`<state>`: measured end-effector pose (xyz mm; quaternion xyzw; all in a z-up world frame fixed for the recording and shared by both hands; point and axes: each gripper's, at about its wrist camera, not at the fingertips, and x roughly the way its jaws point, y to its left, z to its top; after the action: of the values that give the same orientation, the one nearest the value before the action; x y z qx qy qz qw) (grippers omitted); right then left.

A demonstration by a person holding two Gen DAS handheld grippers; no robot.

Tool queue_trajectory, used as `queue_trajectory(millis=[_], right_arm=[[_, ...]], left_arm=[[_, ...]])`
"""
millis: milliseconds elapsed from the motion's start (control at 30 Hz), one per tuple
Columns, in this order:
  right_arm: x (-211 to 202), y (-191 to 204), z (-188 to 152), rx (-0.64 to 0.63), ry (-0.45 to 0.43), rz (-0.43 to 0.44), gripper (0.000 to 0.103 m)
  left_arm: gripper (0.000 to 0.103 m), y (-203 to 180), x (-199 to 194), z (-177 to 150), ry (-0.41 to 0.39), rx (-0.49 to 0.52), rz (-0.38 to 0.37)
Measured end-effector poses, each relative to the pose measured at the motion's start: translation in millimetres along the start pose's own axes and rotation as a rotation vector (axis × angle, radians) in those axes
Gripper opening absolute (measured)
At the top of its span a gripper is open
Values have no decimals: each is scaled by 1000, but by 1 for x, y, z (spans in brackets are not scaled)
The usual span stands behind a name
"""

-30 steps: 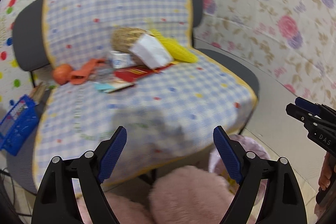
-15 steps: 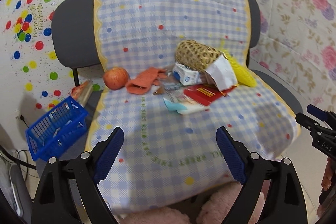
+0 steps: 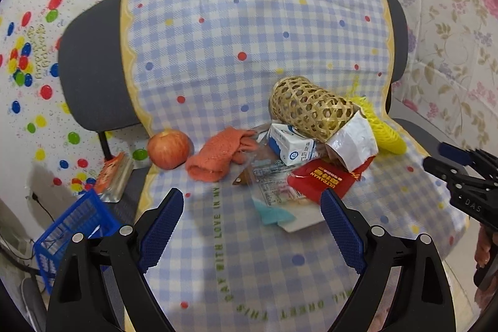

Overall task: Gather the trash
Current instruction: 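Grasp the white paper bag with the right tool and lift it, then grasp the yellow mesh net with the left tool while right holds bag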

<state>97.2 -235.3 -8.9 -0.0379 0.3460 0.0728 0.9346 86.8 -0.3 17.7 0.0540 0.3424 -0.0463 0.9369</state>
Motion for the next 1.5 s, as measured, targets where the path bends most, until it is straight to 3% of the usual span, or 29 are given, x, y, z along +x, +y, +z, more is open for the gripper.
queue_trajectory(millis=[167, 267, 367, 400, 533, 567, 633, 700, 833, 967, 1100, 1233, 1500], right_arm=[[34, 14, 19, -86, -1, 98, 43], [55, 21, 34, -133, -6, 97, 43], [79, 22, 45, -157, 26, 119, 51], [87, 22, 47, -166, 39, 122, 59], [102, 27, 46, -215, 79, 150, 60], [103, 30, 43, -240, 96, 169, 56], [100, 39, 37, -298, 116, 164, 27], [89, 46, 32, -333, 113, 163, 12], [48, 49, 29, -297, 54, 196, 4], [-11, 38, 27, -153, -36, 233, 4], [-57, 21, 27, -70, -142, 115, 4], [-77, -9, 20, 23, -178, -31, 4], [-77, -43, 4, 100, -178, -72, 4]], left_arm=[[89, 3, 24, 1, 28, -3, -2], [89, 7, 31, 0, 39, -10, 1], [89, 11, 37, -1, 47, -14, 0], [89, 12, 38, -1, 48, -13, -2], [89, 13, 38, -4, 50, -7, -8], [89, 13, 37, -5, 51, -6, -8], [89, 14, 36, -7, 52, -4, -8], [89, 15, 34, -10, 56, -3, -5], [89, 16, 27, -13, 52, -9, 0], [89, 13, 18, -16, 41, -6, -1], [89, 3, 9, -16, 26, 8, -19], [89, -14, 4, -8, 12, 18, -49], [89, -79, 10, 35, -46, 100, -148]])
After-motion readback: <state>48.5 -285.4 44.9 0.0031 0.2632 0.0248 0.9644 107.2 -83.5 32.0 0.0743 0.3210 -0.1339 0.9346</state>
